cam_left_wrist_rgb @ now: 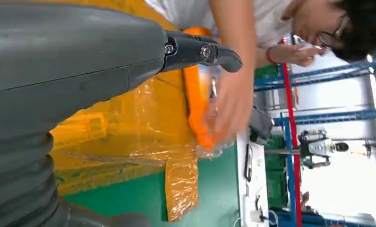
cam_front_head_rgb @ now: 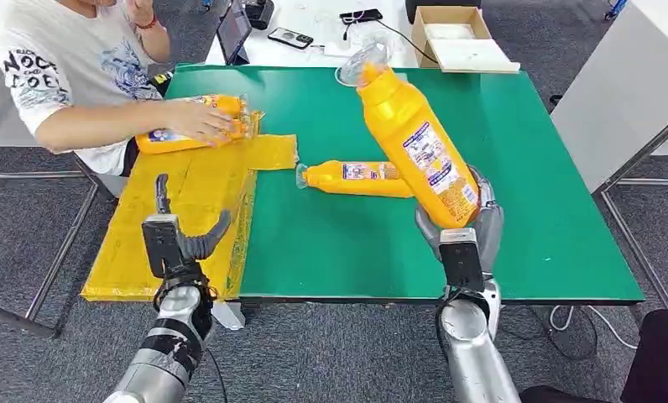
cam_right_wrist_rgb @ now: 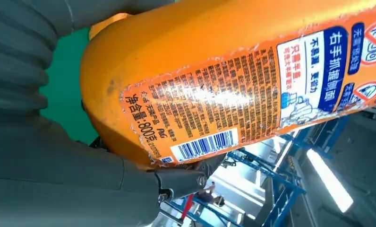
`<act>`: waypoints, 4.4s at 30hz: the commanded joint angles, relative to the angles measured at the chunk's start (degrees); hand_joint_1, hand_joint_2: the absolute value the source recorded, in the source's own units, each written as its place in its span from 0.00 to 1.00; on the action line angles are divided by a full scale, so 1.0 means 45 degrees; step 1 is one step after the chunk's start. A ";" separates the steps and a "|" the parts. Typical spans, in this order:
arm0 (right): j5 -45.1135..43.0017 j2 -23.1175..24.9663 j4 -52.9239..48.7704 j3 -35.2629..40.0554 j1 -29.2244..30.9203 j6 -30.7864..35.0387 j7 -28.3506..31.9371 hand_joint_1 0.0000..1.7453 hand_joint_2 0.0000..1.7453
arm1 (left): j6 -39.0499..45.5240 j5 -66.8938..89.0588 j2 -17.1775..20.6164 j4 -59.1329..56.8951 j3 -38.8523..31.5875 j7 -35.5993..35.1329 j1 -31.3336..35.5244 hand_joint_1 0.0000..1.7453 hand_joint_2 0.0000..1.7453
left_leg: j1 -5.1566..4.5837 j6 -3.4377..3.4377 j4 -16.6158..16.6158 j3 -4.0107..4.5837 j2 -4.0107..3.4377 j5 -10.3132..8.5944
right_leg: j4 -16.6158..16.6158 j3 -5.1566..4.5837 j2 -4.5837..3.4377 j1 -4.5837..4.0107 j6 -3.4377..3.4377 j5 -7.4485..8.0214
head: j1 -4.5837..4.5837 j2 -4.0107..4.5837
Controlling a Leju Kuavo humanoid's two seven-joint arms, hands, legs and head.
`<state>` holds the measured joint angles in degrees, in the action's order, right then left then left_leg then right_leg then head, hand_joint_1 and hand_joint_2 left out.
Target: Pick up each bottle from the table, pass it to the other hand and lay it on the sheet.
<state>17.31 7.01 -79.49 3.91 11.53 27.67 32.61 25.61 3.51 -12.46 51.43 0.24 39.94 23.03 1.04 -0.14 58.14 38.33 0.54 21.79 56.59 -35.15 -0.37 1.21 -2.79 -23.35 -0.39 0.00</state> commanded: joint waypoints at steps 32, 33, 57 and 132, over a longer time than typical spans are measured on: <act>0.1325 0.1348 0.5643 0.2881 0.0674 -0.0913 0.1642 1.00 1.00 | -0.9730 -0.5400 -0.0411 0.1881 0.3393 -0.3632 -0.0924 0.00 1.00 | 0.0010 -0.0002 -0.0002 -0.0048 -0.0027 0.0032 | -0.0003 0.0044 -0.0013 -0.0013 0.0029 -0.0023 | 0.0000 0.0000; 0.1265 0.1480 0.5528 0.2901 0.0784 -0.0753 0.1617 1.00 1.00 | -0.9683 -0.5385 -0.0473 0.1797 0.3454 -0.3651 -0.0827 0.00 1.00 | 0.0011 0.0001 -0.0002 -0.0018 -0.0019 0.0019 | -0.0002 0.0017 -0.0009 -0.0012 0.0021 -0.0012 | 0.0000 0.0000; 0.1332 0.1403 0.5908 0.3158 0.1131 -0.0335 0.1376 1.00 1.00 | -0.9435 -0.5367 -0.0488 0.1091 0.3619 -0.3595 -0.0630 0.00 1.00 | 0.0010 -0.0001 -0.0008 -0.0047 -0.0014 0.0023 | -0.0008 0.0045 0.0000 -0.0012 0.0027 -0.0018 | 0.0000 0.0000; 0.3247 0.1375 1.1460 0.5935 0.2272 -0.3768 0.0325 1.00 1.00 | -0.9695 -0.5990 -0.0715 -0.0209 0.2934 -0.3456 0.0208 0.00 1.00 | 0.0025 0.0014 -0.0005 -0.0038 -0.0007 0.0019 | -0.0011 0.0025 0.0035 -0.0021 0.0029 -0.0022 | 0.0015 0.0000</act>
<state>30.23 13.99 -32.98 24.83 23.82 12.63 33.83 -17.70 -24.55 -15.41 53.02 11.72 24.28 17.86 1.10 -0.05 58.13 38.30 0.30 21.84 56.59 -35.28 -0.46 1.19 -2.75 -23.35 -0.33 0.00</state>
